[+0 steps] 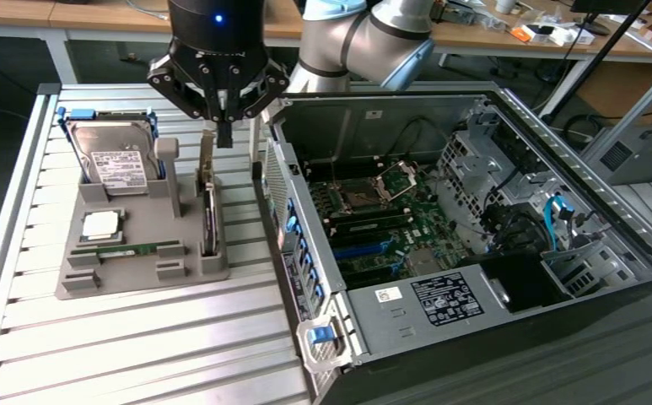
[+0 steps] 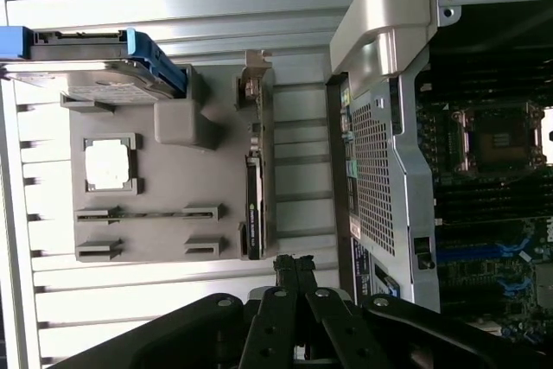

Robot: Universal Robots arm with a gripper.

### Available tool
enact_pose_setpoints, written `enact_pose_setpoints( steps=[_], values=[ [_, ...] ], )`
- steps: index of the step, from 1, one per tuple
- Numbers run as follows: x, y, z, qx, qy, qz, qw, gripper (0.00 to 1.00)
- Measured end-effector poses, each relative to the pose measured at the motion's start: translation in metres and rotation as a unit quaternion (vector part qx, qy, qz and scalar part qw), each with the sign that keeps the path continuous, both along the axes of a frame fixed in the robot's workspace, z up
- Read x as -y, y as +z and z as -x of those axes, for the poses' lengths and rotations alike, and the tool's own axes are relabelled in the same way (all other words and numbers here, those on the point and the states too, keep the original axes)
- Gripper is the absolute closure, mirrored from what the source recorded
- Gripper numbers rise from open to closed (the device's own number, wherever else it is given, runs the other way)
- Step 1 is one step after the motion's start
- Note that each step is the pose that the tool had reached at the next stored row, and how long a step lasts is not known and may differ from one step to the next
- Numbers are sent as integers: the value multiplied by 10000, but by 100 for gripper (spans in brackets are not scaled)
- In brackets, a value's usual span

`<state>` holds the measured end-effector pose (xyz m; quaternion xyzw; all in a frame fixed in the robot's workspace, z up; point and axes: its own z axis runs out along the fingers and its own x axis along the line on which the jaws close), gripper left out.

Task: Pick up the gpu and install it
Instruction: 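Reach for the gpu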

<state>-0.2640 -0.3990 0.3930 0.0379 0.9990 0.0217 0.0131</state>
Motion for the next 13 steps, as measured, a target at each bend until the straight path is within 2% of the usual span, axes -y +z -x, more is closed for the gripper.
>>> enact_pose_setpoints(
  steps=[13],
  values=[
    [0, 0, 30, 0, 0, 0, 10000, 90]
  ],
)
